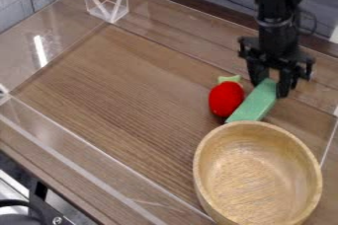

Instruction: Put the green block in the brown bowl

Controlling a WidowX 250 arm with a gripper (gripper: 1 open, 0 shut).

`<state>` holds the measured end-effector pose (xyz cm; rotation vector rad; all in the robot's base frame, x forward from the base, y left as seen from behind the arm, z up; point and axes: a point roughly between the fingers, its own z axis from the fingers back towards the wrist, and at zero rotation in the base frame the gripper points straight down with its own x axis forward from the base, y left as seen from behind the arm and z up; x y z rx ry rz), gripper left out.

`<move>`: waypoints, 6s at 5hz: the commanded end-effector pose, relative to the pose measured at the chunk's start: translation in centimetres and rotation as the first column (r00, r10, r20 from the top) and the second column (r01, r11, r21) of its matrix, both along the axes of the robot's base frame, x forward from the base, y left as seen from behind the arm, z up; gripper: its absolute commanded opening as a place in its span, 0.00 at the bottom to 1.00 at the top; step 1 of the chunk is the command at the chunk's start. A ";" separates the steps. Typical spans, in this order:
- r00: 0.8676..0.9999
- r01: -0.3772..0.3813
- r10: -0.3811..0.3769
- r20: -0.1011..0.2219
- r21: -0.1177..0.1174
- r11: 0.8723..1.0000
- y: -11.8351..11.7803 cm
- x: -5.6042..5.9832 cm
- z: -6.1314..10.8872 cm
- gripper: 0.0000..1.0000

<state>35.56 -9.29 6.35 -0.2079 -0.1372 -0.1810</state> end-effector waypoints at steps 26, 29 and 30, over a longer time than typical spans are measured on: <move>0.937 -0.332 0.329 0.117 0.009 0.943 1.4 -7.4 6.7 0.00; 0.978 -0.204 0.203 0.037 0.026 0.979 -4.6 -13.8 2.7 0.00; 0.993 -0.111 0.110 0.053 0.019 0.994 -3.6 -13.8 3.5 0.00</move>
